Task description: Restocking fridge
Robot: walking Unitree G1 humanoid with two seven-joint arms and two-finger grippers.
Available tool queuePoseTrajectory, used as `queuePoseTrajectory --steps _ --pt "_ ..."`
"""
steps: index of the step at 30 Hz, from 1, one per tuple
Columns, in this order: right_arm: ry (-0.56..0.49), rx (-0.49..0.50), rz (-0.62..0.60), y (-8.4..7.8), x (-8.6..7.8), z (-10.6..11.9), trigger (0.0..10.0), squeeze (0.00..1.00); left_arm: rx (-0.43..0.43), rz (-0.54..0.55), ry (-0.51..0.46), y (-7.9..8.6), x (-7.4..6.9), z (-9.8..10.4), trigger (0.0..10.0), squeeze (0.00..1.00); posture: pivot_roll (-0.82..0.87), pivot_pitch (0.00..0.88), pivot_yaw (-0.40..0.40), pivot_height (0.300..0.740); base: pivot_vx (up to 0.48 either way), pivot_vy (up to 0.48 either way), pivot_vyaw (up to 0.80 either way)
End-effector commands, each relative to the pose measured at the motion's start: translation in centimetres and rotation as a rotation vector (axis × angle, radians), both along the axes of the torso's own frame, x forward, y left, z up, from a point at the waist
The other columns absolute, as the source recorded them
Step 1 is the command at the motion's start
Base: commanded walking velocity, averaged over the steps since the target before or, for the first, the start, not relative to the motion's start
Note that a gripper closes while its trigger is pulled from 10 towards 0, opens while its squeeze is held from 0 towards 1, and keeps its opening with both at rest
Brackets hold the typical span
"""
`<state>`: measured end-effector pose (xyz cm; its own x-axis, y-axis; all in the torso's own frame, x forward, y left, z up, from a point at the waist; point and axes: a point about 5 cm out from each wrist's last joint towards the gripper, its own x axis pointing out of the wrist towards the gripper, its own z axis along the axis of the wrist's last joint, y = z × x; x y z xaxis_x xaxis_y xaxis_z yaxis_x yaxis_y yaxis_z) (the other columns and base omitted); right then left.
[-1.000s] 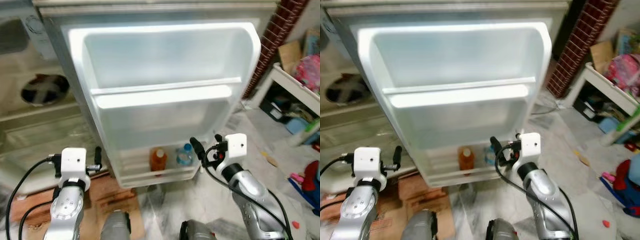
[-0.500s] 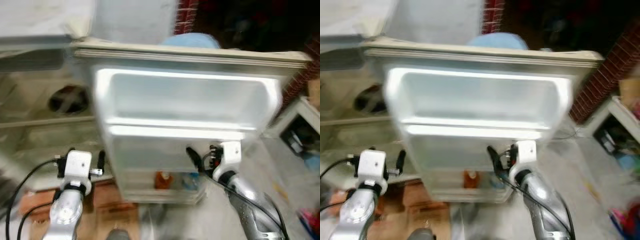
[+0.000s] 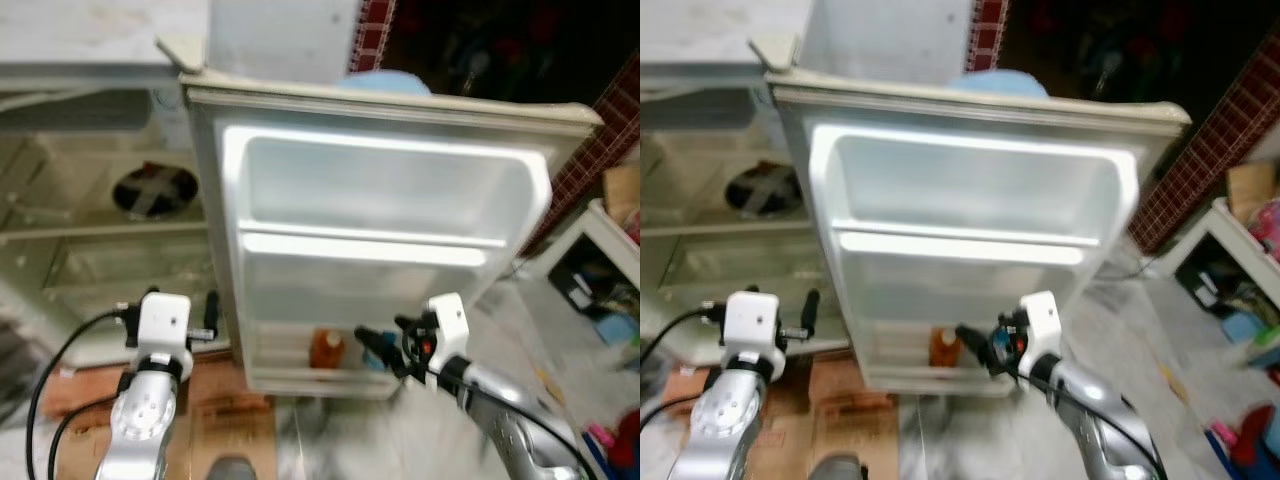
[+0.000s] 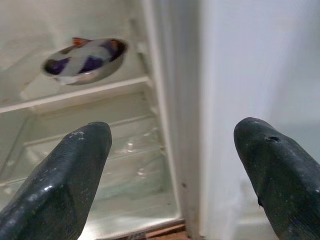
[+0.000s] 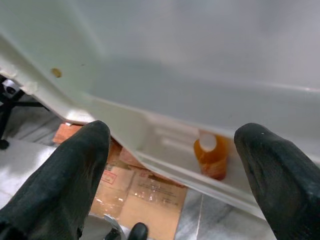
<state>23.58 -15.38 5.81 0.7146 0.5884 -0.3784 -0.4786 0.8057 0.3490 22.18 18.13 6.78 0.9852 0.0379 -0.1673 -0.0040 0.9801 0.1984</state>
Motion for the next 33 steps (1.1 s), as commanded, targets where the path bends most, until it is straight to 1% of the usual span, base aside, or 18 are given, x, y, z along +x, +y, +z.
queuePoseTrajectory --steps 1,4,7,8,9,10,13,16,18,20,23,26,28,33 --pt "-0.002 0.005 0.042 0.1 0.4 0.3 10.0 0.0 -0.005 0.005 -0.015 0.1 0.3 0.6 10.0 0.0 0.07 0.0 -0.043 0.74 -0.251 0.0 0.0" --pt "-0.026 -0.017 0.115 0.5 0.6 0.7 10.0 0.0 -0.009 0.016 -0.027 0.1 0.9 0.9 10.0 0.0 0.06 0.0 -0.041 0.74 0.0 0.0 0.0" --pt "-0.053 -0.039 0.117 0.3 0.8 0.9 10.0 0.0 -0.014 0.024 -0.032 0.1 1.3 1.1 10.0 0.0 0.06 0.0 -0.041 0.74 0.0 0.0 0.0" --pt "-0.056 -0.039 0.104 0.2 0.9 1.0 10.0 0.0 -0.017 0.029 -0.034 0.1 1.4 1.2 10.0 0.0 0.06 0.0 -0.041 0.74 0.0 0.0 0.0" --pt "-0.052 -0.031 0.054 -0.3 1.3 1.0 10.0 0.0 -0.023 0.038 -0.038 0.1 1.5 1.3 10.0 0.0 0.05 0.0 -0.041 0.74 0.0 0.0 0.0" --pt "-0.058 -0.034 0.036 -0.5 1.5 1.1 10.0 0.0 -0.026 0.042 -0.041 0.1 1.7 1.4 10.0 0.0 0.05 0.0 -0.044 0.74 0.0 0.0 0.0" --pt "-0.079 -0.058 0.014 -1.0 2.3 1.2 10.0 0.0 -0.025 0.057 -0.065 0.0 2.5 1.8 10.0 0.0 0.06 0.0 -0.048 0.74 0.0 0.0 0.0" --pt "-0.094 -0.06 -0.03 -1.6 3.4 1.4 10.0 0.0 -0.034 0.071 -0.085 -0.2 3.4 2.4 10.0 0.0 0.06 0.0 -0.051 0.74 0.0 0.0 0.0" --pt "-0.102 -0.063 -0.041 -1.5 3.8 1.6 10.0 0.0 -0.047 0.066 -0.102 -0.4 3.7 2.7 10.0 0.0 0.06 0.0 -0.05 0.74 0.0 0.0 0.0" --pt "-0.121 -0.066 -0.032 -1.3 4.1 1.9 10.0 0.0 -0.048 0.045 -0.107 -0.7 3.8 2.9 10.0 0.0 0.06 0.0 -0.048 0.74 0.0 0.0 0.0" --pt "-0.124 -0.069 -0.031 -1.3 4.1 1.9 10.0 0.0 -0.047 0.048 -0.109 -0.7 3.7 2.9 10.0 0.0 0.06 0.0 -0.046 0.74 0.0 0.0 0.0" --pt "-0.134 -0.057 -0.03 -1.2 4.2 1.9 10.0 0.0 -0.054 0.066 -0.106 -0.8 3.4 2.8 10.0 0.0 0.06 0.0 -0.046 0.74 0.0 -0.423 0.0" --pt "-0.149 -0.066 -0.007 -1.0 4.2 1.8 10.0 0.0 -0.056 0.069 -0.106 -0.9 3.3 2.7 10.0 0.0 0.06 0.0 -0.047 0.74 0.0 -0.48 0.0" --pt "-0.153 -0.051 0.034 -0.6 4.0 1.8 10.0 0.0 -0.061 0.066 -0.105 -1.2 3.3 2.7 10.0 0.0 0.06 0.0 -0.047 0.74 0.0 -0.48 0.0"
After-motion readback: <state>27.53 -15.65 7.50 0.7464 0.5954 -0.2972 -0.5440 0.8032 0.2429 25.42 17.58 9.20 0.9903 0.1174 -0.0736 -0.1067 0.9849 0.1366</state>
